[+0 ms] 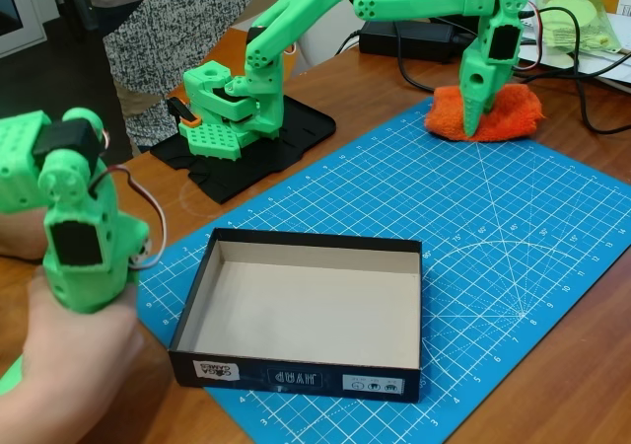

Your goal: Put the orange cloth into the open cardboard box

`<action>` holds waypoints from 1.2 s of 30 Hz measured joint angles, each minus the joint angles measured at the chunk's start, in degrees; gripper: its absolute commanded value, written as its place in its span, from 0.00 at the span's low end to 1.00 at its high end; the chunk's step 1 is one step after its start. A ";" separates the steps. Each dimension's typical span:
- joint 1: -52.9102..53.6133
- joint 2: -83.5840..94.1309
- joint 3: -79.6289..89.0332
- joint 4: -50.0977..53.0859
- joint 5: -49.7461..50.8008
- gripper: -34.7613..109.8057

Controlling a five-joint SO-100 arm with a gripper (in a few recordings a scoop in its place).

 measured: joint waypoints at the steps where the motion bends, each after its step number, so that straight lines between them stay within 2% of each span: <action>1: 0.18 -1.05 -1.23 0.00 1.23 0.24; 9: 5.54 -1.32 -4.31 0.53 9.32 0.24; 15: 12.92 10.02 -3.25 0.62 14.24 0.24; 29: 35.51 61.00 30.50 0.79 10.02 0.24; 36: 49.48 78.31 45.09 -1.67 14.68 0.24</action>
